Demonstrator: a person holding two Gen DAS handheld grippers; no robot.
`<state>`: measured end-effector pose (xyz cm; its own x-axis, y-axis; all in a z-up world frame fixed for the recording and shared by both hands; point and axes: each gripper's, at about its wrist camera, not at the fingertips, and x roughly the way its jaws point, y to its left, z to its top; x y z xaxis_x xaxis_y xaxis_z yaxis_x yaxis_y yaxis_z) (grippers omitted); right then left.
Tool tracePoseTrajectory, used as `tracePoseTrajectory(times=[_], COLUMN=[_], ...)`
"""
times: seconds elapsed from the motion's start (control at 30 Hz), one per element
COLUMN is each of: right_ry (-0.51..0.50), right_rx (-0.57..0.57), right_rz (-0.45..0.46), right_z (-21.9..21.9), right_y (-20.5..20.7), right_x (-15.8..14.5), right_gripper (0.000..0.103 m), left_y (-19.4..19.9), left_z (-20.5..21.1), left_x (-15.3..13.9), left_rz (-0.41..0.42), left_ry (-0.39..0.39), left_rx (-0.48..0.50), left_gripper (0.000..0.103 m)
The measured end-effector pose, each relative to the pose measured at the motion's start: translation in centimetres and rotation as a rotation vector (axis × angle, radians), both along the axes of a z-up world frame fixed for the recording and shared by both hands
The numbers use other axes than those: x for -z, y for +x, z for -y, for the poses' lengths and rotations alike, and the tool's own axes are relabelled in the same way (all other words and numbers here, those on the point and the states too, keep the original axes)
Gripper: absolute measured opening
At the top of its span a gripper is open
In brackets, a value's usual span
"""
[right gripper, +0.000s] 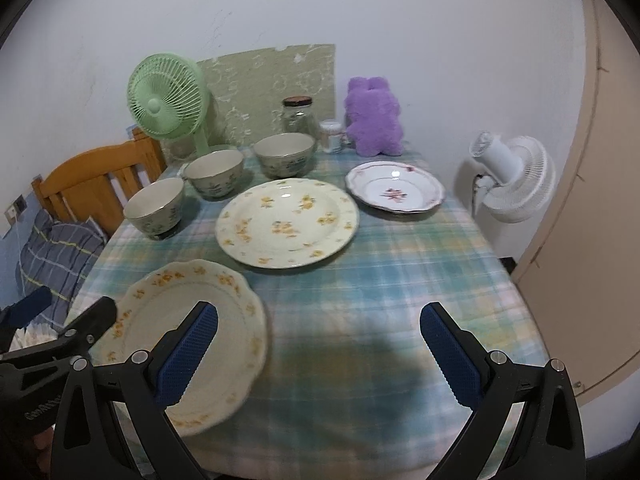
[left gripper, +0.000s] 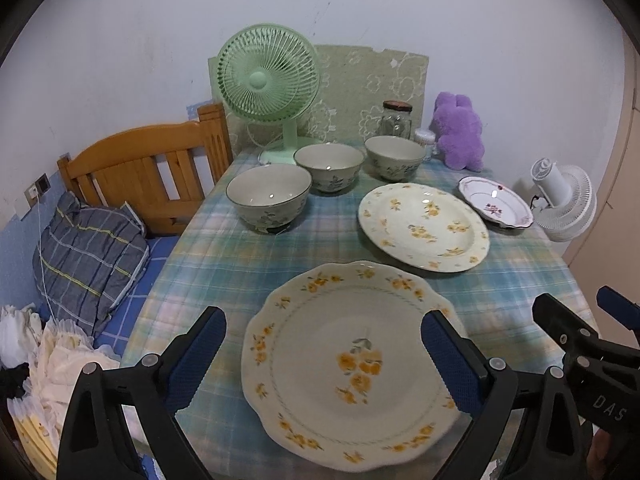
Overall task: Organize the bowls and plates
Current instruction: 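Close both grippers on the rim of the scalloped yellow-flower plate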
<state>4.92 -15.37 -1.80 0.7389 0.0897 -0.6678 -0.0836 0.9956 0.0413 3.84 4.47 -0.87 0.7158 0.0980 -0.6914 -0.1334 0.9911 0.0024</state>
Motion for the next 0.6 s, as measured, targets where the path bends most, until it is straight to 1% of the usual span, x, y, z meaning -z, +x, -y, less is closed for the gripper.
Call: tracePoseTrajectory(times=[0.1,0.33,0.43,0.6], right_ry=[-0.002,-0.008,-0.014,-0.018], right_rx=[-0.007,-0.016,-0.005,0.0], right_rz=[-0.023,-0.107,-0.162,-0.218], right_z=[-1.3,-3.8,-4.9,-6.2], right_y=[1.1,3.2,4.3,5.5], right_x=[0.7,3.2,4.6,6.6], right_gripper=[0.102,0.096,0.094,0.09], left_y=[1.1,3.3,4.2,5.4], left_z=[-1.0,-3.0,-3.9,-5.1], left_x=[1.0,3.9,5.3,7.6], left_rz=[-0.038,-0.14,-0.185,-0.252], left_ry=[0.0,-0.017,-0.038,-0.061], left_rx=[0.001,0.001,-0.001,0.001], left_gripper=[0.098,0.095,0.094,0.09])
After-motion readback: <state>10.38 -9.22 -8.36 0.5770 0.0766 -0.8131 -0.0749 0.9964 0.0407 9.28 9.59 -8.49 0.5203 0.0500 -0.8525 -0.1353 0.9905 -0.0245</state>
